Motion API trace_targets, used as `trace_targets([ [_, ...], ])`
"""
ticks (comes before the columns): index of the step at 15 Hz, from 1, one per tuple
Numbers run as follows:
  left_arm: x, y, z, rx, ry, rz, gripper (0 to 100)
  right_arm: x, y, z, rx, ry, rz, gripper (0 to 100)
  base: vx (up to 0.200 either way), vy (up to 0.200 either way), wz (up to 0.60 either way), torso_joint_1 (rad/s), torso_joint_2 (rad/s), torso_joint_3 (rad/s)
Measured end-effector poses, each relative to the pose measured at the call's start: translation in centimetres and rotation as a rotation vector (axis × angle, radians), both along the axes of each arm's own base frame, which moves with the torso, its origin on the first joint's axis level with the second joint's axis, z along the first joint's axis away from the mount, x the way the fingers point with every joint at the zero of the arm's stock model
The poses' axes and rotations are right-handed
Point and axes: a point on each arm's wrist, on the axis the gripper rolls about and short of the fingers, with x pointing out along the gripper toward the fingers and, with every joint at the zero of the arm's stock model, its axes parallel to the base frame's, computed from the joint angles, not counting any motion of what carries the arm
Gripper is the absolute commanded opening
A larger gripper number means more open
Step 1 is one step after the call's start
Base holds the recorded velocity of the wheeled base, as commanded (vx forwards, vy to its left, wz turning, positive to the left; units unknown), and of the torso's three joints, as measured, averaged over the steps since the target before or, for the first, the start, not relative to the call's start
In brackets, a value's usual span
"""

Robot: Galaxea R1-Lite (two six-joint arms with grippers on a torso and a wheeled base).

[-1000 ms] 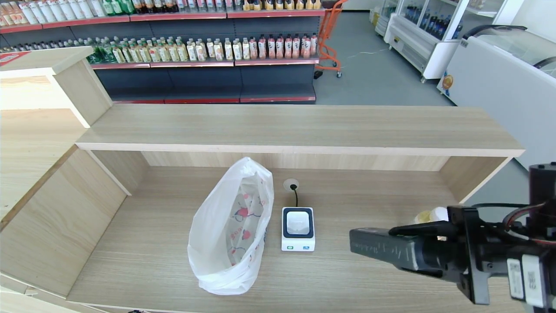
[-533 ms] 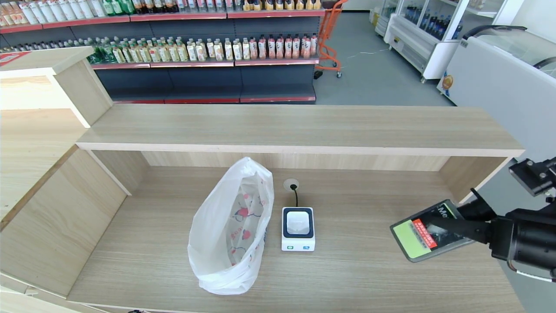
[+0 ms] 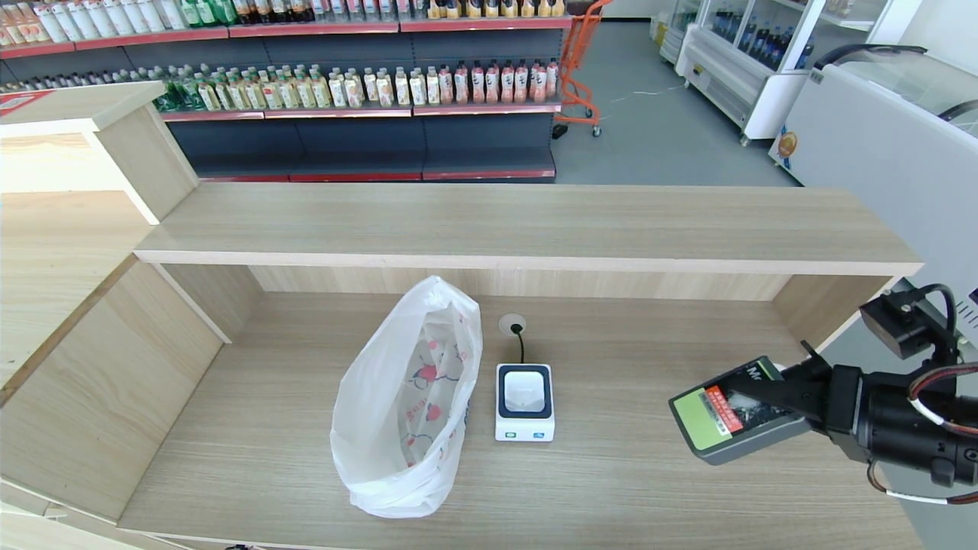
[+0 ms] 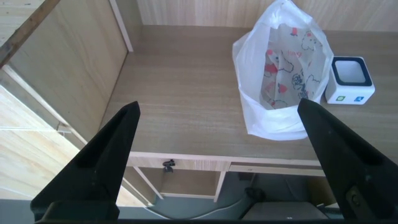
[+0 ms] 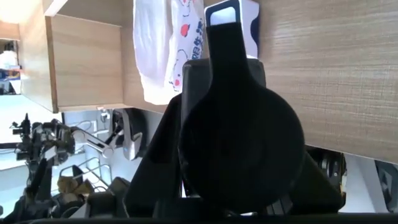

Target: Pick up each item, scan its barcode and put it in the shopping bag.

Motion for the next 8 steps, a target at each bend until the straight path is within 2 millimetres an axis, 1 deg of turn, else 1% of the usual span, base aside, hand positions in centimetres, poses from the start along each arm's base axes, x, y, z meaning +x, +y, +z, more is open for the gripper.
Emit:
trace_targets([
  [2, 0.0, 0.0, 0.0, 0.0, 0.0, 0.0, 100, -0.06, 0.0, 0.04, 0.01, 0.006, -0.005, 0, 0.0, 0.0, 0.0, 0.0, 0.0, 0.0],
  [6, 0.0, 0.0, -0.01, 0.0, 0.0, 0.001, 100, -0.2, -0.09, 0.12, 0.035, 0.022, -0.023, 0, 0.0, 0.2, 0.0, 0.005, 0.0, 0.002],
  [8, 0.01, 0.0, -0.02, 0.001, 0.001, -0.001, 100, 0.05, -0.06, 0.16, 0.032, 0.019, -0.033, 0, 0.0, 0.0, 0.0, 0.0, 0.0, 0.0],
])
